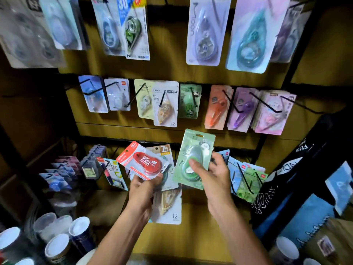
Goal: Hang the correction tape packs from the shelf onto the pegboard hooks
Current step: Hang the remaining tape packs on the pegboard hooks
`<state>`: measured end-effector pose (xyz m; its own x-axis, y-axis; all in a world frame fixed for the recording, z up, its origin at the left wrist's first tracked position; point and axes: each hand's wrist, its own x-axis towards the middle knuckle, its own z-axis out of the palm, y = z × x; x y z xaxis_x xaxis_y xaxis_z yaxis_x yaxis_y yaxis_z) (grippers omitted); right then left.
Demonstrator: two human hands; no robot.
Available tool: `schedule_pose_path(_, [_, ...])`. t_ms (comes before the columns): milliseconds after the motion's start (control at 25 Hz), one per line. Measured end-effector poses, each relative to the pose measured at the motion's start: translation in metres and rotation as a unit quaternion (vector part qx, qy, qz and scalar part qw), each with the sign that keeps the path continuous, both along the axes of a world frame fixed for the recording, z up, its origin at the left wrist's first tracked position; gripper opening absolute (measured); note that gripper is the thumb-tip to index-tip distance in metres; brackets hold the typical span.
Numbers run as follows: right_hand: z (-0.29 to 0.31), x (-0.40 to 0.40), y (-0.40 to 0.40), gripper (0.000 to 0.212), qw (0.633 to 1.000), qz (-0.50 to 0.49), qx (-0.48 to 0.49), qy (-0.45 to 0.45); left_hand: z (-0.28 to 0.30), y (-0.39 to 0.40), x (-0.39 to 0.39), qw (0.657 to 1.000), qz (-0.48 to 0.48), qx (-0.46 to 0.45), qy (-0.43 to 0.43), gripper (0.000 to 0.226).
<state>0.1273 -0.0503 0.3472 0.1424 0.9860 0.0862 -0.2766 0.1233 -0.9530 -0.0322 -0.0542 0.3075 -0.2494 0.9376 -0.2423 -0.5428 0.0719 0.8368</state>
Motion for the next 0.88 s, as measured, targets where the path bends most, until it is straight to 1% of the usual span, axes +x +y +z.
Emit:
schedule_pose_path(80, [0.020,0.010,0.000,0.038,0.998,-0.004,0.068,-0.008,0.001,0.008,-0.001,1.000,0.007,-0.006,0.029,0.038])
schedule_pose_path(200, [0.043,0.013,0.005,0.043,0.991,-0.003,0.124,-0.058,0.001,0.011,-0.003,0.999,0.006,-0.011,0.042,0.038])
schedule_pose_path(320, [0.054,0.007,0.013,0.042,0.987,-0.027,0.124,-0.102,0.004,0.009,-0.002,0.999,0.002,-0.017,0.050,0.032])
schedule_pose_path(480, [0.057,0.004,0.022,0.030,0.987,-0.040,0.114,-0.109,0.006,0.010,-0.003,0.998,-0.003,-0.015,0.060,0.031])
schedule_pose_path(680, [0.057,0.000,0.025,0.027,0.987,-0.037,0.124,-0.091,0.003,0.016,-0.007,0.998,-0.014,-0.012,0.067,0.033])
schedule_pose_path(880, [0.055,-0.002,0.026,0.022,0.987,-0.028,0.118,-0.100,-0.005,0.022,-0.010,0.997,-0.014,-0.016,0.072,0.036])
